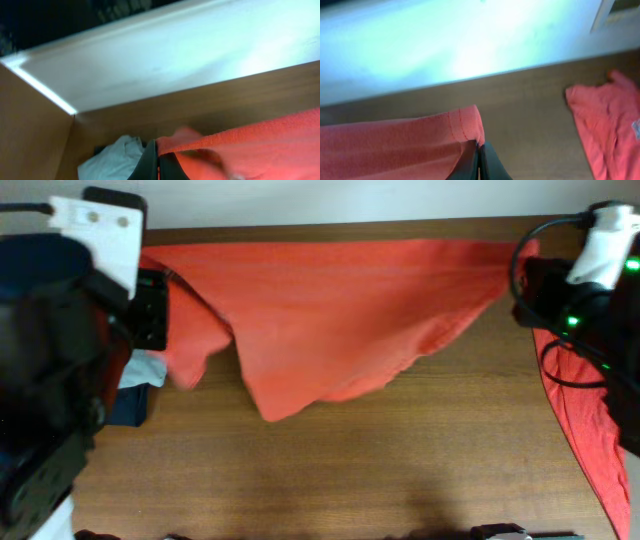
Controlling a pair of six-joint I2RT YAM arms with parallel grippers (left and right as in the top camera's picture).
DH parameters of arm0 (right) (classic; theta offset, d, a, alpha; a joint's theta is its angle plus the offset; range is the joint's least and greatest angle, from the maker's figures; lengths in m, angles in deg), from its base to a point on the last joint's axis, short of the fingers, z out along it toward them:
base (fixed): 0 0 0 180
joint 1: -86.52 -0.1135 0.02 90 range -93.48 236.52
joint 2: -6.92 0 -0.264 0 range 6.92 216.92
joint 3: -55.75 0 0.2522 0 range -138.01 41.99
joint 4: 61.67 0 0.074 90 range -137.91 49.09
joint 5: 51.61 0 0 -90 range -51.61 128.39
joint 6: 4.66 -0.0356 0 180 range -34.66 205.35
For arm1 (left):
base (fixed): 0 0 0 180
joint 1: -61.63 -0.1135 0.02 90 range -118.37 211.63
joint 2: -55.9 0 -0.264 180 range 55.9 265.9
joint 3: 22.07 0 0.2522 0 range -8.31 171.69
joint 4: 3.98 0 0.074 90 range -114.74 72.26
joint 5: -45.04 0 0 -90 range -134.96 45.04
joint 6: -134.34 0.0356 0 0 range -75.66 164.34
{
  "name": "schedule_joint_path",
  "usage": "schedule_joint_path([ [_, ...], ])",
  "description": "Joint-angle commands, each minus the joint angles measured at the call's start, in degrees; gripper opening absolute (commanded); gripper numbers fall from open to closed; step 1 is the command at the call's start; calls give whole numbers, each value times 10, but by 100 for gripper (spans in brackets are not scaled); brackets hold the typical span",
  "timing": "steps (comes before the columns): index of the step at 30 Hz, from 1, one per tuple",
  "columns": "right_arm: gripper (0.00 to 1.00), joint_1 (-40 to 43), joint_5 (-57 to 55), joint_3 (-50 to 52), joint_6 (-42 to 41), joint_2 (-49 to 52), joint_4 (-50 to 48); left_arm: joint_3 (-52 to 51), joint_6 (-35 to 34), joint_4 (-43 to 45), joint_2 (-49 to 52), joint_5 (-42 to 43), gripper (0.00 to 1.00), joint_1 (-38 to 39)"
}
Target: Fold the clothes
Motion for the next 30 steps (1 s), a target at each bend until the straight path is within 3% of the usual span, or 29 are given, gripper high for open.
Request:
schedule_joint_path([
  [1, 4, 2, -47, -70, -5, -5, 15, 44, 53, 2, -3, 15, 0, -3],
  [5, 4, 2, -99, -163, -5, -5, 53, 95, 64, 3, -6, 17, 1, -3],
  [10, 4, 2, -112, -237, -5, -5, 94, 141, 75, 13, -23, 85, 1, -3],
  [19, 4, 2, -112, -243, -5, 4, 119, 130, 74, -51, 17, 118, 1, -3],
  [30, 4, 2, -142, -243, -3, 73, 130, 104, 110, 35, 58, 108, 1, -4],
])
